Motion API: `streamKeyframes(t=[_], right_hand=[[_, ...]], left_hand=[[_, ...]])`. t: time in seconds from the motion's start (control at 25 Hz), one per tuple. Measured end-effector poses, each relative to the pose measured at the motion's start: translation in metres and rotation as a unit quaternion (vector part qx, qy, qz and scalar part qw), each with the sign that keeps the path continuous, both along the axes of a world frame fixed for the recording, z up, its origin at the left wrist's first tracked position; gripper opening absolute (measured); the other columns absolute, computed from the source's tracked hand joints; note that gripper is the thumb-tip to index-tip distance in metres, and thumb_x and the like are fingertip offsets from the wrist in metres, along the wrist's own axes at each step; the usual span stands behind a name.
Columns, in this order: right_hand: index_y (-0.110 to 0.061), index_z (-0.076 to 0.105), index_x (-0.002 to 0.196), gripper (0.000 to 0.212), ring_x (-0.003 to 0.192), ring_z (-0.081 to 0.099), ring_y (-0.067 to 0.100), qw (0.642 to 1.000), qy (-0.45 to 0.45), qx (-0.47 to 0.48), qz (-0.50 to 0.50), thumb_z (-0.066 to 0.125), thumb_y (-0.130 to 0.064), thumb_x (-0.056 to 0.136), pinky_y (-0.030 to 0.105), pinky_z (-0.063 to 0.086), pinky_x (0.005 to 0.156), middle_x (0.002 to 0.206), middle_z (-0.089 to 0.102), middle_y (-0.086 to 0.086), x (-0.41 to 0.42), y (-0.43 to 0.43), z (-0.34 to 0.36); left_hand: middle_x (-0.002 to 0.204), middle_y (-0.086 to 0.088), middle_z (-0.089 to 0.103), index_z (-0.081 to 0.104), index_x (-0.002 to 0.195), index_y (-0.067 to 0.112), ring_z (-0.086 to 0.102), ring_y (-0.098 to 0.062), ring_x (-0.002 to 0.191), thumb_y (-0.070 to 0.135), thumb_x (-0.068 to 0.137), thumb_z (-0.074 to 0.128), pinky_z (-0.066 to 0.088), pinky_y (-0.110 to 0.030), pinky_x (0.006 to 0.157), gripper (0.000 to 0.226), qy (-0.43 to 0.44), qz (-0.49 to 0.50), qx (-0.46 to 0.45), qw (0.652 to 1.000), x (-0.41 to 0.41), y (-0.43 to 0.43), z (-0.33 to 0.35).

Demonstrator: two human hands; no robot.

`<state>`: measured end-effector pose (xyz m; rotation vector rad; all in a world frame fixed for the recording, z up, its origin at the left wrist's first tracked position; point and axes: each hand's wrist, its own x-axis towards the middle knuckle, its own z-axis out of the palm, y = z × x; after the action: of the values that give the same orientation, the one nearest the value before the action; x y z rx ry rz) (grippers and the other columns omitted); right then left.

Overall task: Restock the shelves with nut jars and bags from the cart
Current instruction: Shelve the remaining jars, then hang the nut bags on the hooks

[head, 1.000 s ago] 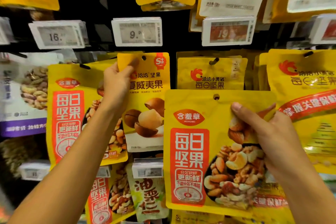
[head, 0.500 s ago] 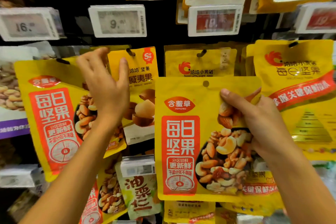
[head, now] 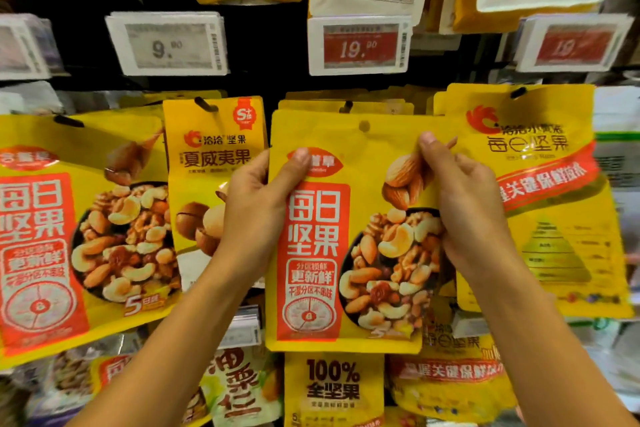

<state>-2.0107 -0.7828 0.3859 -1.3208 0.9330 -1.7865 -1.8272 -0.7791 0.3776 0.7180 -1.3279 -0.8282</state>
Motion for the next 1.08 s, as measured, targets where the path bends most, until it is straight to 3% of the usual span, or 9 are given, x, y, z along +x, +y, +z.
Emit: streamKeyframes(t=[0.16, 0.28, 0.44, 0.56, 0.64, 0.72, 0.84, 0.96, 1.08], right_hand=[[-0.017, 0.056, 0.065, 0.031, 0.062, 0.061, 0.010, 0.999, 0.013, -0.014, -0.050, 0.056, -0.033, 0.092, 0.023, 0.049, 0.060, 0.064, 0.064, 0.000, 0.001, -0.023, 0.023], [-0.011, 0.059, 0.071, 0.030, 0.067, 0.063, 0.019, 0.998, 0.034, 0.003, -0.056, 0.056, -0.032, 0.092, 0.030, 0.050, 0.065, 0.073, 0.067, 0.011, 0.005, -0.039, 0.026], [-0.015, 0.061, 0.066, 0.031, 0.052, 0.063, 0.005, 0.997, 0.043, 0.008, -0.067, 0.056, -0.030, 0.092, 0.015, 0.047, 0.051, 0.061, 0.066, -0.002, 0.010, -0.052, 0.024], [-0.016, 0.063, 0.067, 0.030, 0.053, 0.062, 0.005, 0.995, 0.055, 0.007, -0.083, 0.056, -0.030, 0.092, 0.016, 0.047, 0.051, 0.063, 0.066, -0.002, 0.010, -0.059, 0.027], [-0.016, 0.060, 0.065, 0.031, 0.058, 0.062, 0.011, 0.992, 0.074, 0.010, -0.104, 0.056, -0.030, 0.092, 0.022, 0.047, 0.056, 0.065, 0.065, 0.000, 0.011, -0.066, 0.026], [-0.014, 0.058, 0.066, 0.033, 0.068, 0.061, 0.017, 0.986, 0.105, 0.025, -0.131, 0.054, -0.031, 0.094, 0.029, 0.046, 0.063, 0.071, 0.064, 0.004, 0.014, -0.073, 0.021], [-0.002, 0.062, 0.088, 0.037, 0.088, 0.062, 0.024, 0.971, 0.147, 0.022, -0.188, 0.049, -0.036, 0.095, 0.035, 0.046, 0.078, 0.093, 0.068, 0.014, 0.021, -0.077, 0.011], [-0.001, 0.046, 0.130, 0.042, 0.120, 0.049, 0.023, 0.924, 0.223, -0.043, -0.306, 0.048, -0.028, 0.097, 0.014, 0.034, 0.090, 0.128, 0.053, 0.014, 0.024, -0.059, -0.009], [0.005, 0.040, 0.134, 0.043, 0.127, 0.038, 0.018, 0.899, 0.276, -0.118, -0.318, 0.048, -0.011, 0.094, -0.002, 0.022, 0.096, 0.137, 0.040, 0.020, 0.039, -0.018, -0.060]], left_hand=[[0.065, 0.001, 0.071, 0.060, 0.081, 0.019, 0.070, -0.013, 0.059, 0.032, 0.089, 0.059, 0.053, -0.021, 0.051, 0.016, 0.007, 0.036, 0.031, 0.999, -0.011, -0.017, 0.018], [0.062, 0.003, 0.070, 0.058, 0.080, 0.019, 0.069, -0.012, 0.057, 0.033, 0.090, 0.059, 0.054, -0.021, 0.051, 0.017, 0.012, 0.059, 0.050, 0.997, -0.011, -0.028, 0.018], [0.060, 0.003, 0.070, 0.058, 0.081, 0.019, 0.068, -0.011, 0.054, 0.032, 0.090, 0.059, 0.053, -0.020, 0.049, 0.016, 0.016, 0.065, 0.064, 0.996, -0.009, -0.038, 0.016], [0.062, 0.004, 0.071, 0.060, 0.081, 0.020, 0.069, -0.011, 0.055, 0.032, 0.090, 0.060, 0.052, -0.019, 0.048, 0.015, 0.014, 0.077, 0.053, 0.996, -0.005, -0.046, 0.017], [0.064, 0.003, 0.071, 0.061, 0.088, 0.017, 0.069, -0.011, 0.056, 0.033, 0.090, 0.060, 0.052, -0.020, 0.050, 0.016, -0.001, 0.087, 0.051, 0.995, -0.005, -0.055, 0.015], [0.076, -0.001, 0.072, 0.057, 0.110, 0.010, 0.069, -0.011, 0.062, 0.036, 0.091, 0.058, 0.055, -0.026, 0.060, 0.032, -0.016, 0.107, 0.077, 0.991, -0.009, -0.065, 0.009], [0.093, 0.001, 0.068, 0.049, 0.124, 0.011, 0.068, -0.010, 0.077, 0.042, 0.092, 0.054, 0.058, -0.033, 0.075, 0.045, -0.062, 0.146, 0.082, 0.984, -0.011, -0.072, -0.001], [0.109, 0.003, 0.062, 0.048, 0.125, 0.011, 0.063, -0.006, 0.095, 0.035, 0.093, 0.056, 0.054, -0.026, 0.085, 0.041, -0.099, 0.168, 0.021, 0.981, -0.004, -0.065, -0.016], [0.115, 0.002, 0.055, 0.046, 0.127, 0.012, 0.055, -0.007, 0.105, 0.022, 0.092, 0.059, 0.046, -0.018, 0.089, 0.038, -0.108, 0.230, -0.017, 0.967, 0.015, -0.037, -0.044]])
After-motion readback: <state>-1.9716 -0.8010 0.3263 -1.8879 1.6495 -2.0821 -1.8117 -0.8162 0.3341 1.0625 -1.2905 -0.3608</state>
